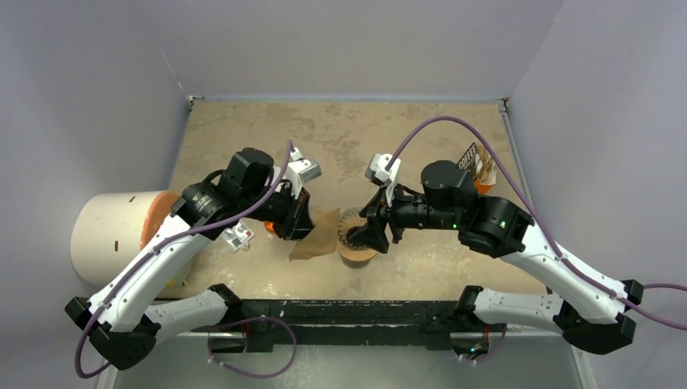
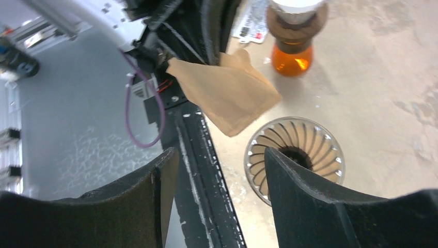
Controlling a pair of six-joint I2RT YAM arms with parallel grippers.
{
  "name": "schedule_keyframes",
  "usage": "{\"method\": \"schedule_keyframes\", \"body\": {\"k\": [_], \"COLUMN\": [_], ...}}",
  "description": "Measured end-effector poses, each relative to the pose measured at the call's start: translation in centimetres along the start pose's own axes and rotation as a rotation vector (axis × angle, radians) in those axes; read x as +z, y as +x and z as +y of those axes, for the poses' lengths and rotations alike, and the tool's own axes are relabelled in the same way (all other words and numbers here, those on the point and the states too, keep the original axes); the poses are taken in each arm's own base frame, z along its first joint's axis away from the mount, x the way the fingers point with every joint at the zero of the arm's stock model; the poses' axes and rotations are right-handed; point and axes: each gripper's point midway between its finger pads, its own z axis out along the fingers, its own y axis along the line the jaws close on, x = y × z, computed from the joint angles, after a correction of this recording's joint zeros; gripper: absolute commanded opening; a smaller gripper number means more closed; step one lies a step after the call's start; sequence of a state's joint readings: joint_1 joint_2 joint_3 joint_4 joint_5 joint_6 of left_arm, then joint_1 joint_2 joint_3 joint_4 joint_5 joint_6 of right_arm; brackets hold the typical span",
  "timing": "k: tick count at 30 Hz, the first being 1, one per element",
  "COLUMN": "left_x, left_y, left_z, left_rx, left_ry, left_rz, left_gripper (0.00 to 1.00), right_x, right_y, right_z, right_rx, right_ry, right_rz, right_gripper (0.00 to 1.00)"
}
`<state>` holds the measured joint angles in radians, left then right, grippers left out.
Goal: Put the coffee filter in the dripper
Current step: Place the coffee filter in the coffee dripper.
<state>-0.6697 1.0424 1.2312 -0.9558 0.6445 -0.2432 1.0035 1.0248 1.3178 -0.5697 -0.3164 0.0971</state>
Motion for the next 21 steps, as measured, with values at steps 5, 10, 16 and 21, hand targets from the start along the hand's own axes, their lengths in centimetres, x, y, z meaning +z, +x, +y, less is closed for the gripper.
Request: {"method": "schedule_keyframes", "body": {"k": [5,10,16,21], "left_x": [-0.9,-0.8,0.5,1.3], "left_y": [-2.1,-3.6,-5.3,-5.9], "left_z": [0.3,-0.6,-0.3,1.3], "left_rx": [0.009,0.037,0.065,0.081], "left_ry": [-0.104,-0.205,-0.35,-0.498], "left_rz": [-0.074,-0.121,-0.153,-0.172], "left_gripper": [0.0,0.0,0.0,0.0], "right_x": [-0.1,-0.4,-0.5,-0.5], "right_y": [-0.3,-0.7,-2.4,-3.5], "right_z": [-2.2,-3.9,-5.0,-5.8], "right_rx": [0.099,0.225,0.382,0.492], "right_ry": [0.152,0.274,0.356,0.401], "right_rz": [-0.024,-0.066,-0.168,-0.243], "right_gripper": [0.67,0.68,0.65,0.61]}}
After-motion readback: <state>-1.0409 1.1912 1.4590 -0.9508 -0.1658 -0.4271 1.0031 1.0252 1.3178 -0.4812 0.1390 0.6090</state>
